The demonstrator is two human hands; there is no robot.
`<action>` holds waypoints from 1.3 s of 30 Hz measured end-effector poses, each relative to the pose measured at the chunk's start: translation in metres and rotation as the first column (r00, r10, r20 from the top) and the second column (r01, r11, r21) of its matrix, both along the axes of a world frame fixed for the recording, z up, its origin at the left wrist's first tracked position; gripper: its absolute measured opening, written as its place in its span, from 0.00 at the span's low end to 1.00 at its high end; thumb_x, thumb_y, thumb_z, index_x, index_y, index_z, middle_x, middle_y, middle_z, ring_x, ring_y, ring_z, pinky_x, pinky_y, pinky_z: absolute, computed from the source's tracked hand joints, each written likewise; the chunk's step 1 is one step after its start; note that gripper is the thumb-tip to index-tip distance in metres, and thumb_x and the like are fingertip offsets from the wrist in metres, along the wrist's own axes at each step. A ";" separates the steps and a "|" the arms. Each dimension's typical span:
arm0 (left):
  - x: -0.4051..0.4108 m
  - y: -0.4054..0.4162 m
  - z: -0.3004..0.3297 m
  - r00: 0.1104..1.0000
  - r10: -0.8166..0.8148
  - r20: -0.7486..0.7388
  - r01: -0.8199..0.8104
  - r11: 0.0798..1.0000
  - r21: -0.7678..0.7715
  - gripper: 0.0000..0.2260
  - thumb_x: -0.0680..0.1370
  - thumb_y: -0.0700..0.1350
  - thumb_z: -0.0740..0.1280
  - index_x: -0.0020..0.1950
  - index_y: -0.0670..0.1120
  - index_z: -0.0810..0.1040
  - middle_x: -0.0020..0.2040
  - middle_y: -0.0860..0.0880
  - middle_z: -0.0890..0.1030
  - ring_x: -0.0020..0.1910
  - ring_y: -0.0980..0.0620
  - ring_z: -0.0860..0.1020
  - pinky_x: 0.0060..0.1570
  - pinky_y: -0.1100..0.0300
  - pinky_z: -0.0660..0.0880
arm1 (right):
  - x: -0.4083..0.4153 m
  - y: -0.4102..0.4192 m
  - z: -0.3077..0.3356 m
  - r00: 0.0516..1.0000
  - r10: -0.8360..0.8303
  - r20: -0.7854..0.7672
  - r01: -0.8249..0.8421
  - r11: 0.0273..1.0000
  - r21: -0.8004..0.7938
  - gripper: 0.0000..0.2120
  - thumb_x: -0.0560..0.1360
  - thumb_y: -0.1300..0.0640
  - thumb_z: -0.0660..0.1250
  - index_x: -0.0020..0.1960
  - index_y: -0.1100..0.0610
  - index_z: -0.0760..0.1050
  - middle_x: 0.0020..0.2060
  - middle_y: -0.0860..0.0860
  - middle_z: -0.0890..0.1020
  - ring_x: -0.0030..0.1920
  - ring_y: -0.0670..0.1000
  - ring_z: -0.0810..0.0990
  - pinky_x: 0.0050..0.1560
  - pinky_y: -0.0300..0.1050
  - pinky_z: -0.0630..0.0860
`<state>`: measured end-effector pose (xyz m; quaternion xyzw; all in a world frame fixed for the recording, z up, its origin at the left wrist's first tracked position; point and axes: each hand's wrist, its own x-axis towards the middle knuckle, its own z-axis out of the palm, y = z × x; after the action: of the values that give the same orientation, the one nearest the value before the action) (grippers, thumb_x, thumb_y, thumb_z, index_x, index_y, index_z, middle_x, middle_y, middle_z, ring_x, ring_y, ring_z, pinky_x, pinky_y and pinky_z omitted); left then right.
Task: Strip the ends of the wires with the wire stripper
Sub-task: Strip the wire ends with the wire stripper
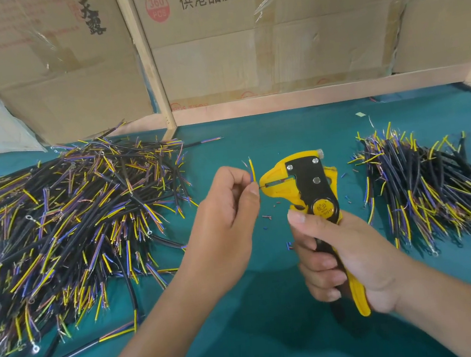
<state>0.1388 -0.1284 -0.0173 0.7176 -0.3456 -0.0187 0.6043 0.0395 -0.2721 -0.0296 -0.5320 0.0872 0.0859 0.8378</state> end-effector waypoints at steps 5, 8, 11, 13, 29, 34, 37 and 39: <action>0.005 0.006 0.001 0.997 0.041 0.067 -0.047 0.996 0.080 0.05 0.79 0.52 0.60 0.44 0.53 0.70 0.30 0.54 0.67 0.27 0.57 0.61 0.26 0.64 0.60 | -0.001 0.001 0.000 1.000 0.016 0.014 -0.016 1.000 0.006 0.28 0.62 0.37 0.80 0.33 0.54 0.66 0.24 0.50 0.61 0.19 0.48 0.59 0.25 0.37 0.64; 0.008 0.009 0.005 0.996 0.058 0.065 -0.064 0.992 0.108 0.03 0.77 0.51 0.61 0.44 0.55 0.71 0.29 0.57 0.69 0.25 0.58 0.61 0.25 0.66 0.60 | -0.002 0.000 0.003 0.999 0.037 0.026 -0.038 0.999 0.007 0.29 0.60 0.36 0.81 0.34 0.55 0.67 0.24 0.50 0.62 0.20 0.48 0.60 0.24 0.38 0.64; 0.010 0.010 0.008 0.999 0.042 0.027 -0.044 0.995 0.094 0.04 0.77 0.50 0.62 0.43 0.52 0.73 0.28 0.58 0.69 0.24 0.59 0.61 0.24 0.69 0.59 | -0.002 0.000 0.002 0.999 0.041 0.032 -0.041 0.999 0.003 0.28 0.62 0.36 0.80 0.35 0.55 0.68 0.24 0.50 0.62 0.20 0.48 0.60 0.25 0.38 0.64; 0.012 0.010 0.010 0.999 0.044 -0.029 -0.041 0.996 0.083 0.06 0.77 0.48 0.62 0.41 0.51 0.73 0.26 0.58 0.68 0.23 0.59 0.60 0.23 0.69 0.58 | -0.002 0.002 0.001 1.000 0.020 0.024 -0.020 1.000 -0.004 0.26 0.63 0.37 0.79 0.35 0.55 0.68 0.25 0.50 0.62 0.20 0.48 0.60 0.25 0.37 0.64; 0.054 0.056 0.038 0.961 0.269 -0.067 -0.275 0.955 -0.113 0.09 0.79 0.40 0.60 0.40 0.50 0.71 0.26 0.58 0.66 0.25 0.57 0.60 0.24 0.64 0.60 | 0.000 -0.015 0.014 0.956 -0.284 0.068 0.279 0.957 0.074 0.16 0.72 0.50 0.71 0.33 0.55 0.67 0.24 0.51 0.61 0.20 0.49 0.60 0.23 0.40 0.64; 0.033 0.035 0.022 0.991 0.039 0.130 -0.060 0.986 0.156 0.02 0.76 0.49 0.62 0.44 0.54 0.73 0.28 0.57 0.67 0.26 0.57 0.61 0.25 0.63 0.60 | -0.002 0.001 0.002 0.999 0.016 0.035 -0.019 0.996 0.082 0.11 0.71 0.55 0.75 0.40 0.59 0.76 0.31 0.58 0.69 0.29 0.57 0.70 0.34 0.54 0.75; 0.032 0.035 0.021 0.993 -0.007 0.119 -0.013 0.986 0.164 0.02 0.77 0.49 0.62 0.44 0.53 0.73 0.29 0.57 0.69 0.26 0.59 0.61 0.27 0.67 0.60 | -0.002 0.001 0.000 0.999 0.018 0.047 -0.020 0.999 0.049 0.10 0.70 0.55 0.75 0.46 0.60 0.79 0.36 0.61 0.74 0.36 0.60 0.75 0.43 0.56 0.78; 0.030 0.033 0.019 0.992 -0.044 0.120 0.023 0.985 0.170 0.02 0.77 0.49 0.62 0.45 0.53 0.73 0.30 0.57 0.69 0.27 0.58 0.61 0.28 0.66 0.60 | -0.001 0.000 0.002 0.999 -0.012 0.041 0.010 0.998 0.058 0.09 0.71 0.56 0.72 0.48 0.61 0.80 0.37 0.62 0.75 0.37 0.61 0.76 0.44 0.57 0.79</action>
<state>0.1684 -0.0956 0.0017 0.7601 -0.3914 -0.0136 0.5185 0.0386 -0.2721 -0.0279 -0.5088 0.0704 0.0728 0.8549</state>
